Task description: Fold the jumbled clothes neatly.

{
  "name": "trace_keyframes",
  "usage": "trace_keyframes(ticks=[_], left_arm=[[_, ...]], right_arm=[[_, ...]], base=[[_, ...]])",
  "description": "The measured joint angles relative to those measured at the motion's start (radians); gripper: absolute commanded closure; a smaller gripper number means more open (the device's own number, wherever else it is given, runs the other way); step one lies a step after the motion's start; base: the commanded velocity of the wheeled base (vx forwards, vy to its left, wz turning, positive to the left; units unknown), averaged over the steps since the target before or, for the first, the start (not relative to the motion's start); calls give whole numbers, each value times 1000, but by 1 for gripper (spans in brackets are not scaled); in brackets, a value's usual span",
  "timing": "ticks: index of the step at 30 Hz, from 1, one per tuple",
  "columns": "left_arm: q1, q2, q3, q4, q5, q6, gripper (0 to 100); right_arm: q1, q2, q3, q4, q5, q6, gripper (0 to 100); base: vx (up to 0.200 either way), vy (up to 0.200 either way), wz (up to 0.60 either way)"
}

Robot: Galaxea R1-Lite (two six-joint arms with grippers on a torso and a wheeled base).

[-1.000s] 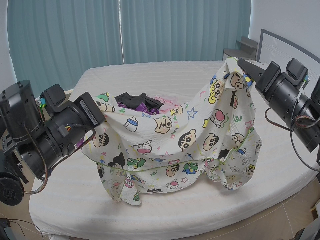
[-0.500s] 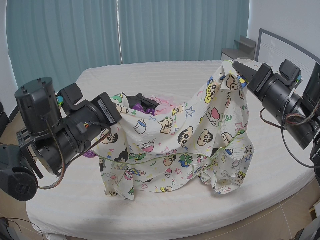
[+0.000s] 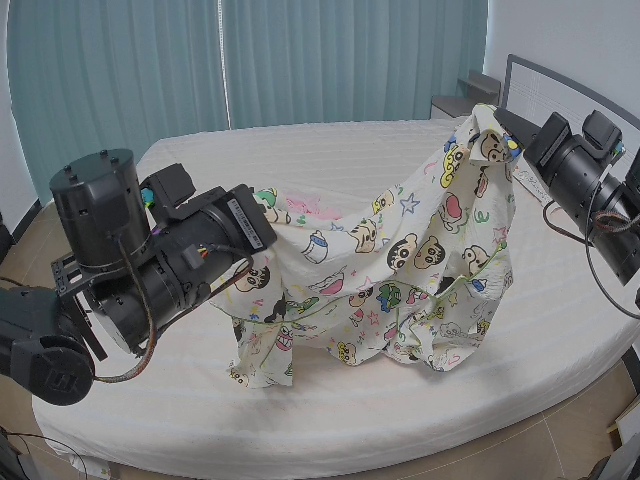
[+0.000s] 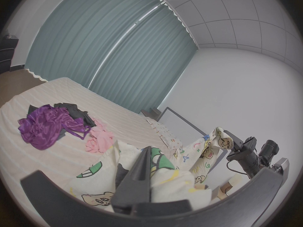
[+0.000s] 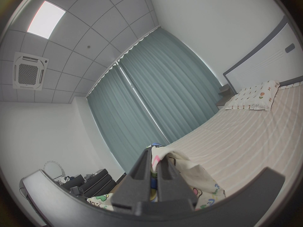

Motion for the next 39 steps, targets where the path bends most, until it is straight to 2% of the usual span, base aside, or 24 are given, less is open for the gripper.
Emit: trace_keyframes(ticks=[12,36,39], left_arm=[[-60,30,-18,-28,2,-7,100],[-64,96,-93,-59,10,-2,100],[-63,98,-86,-58,15,-3,100]], right_arm=[[-51,-37,-5,8,10,-3,100],[-93,-57,-27,10,14,-8,100],[-94,-58,-21,10,14,-7,100]], base=[[0,-200,0],[0,-200,0],[0,0,0]])
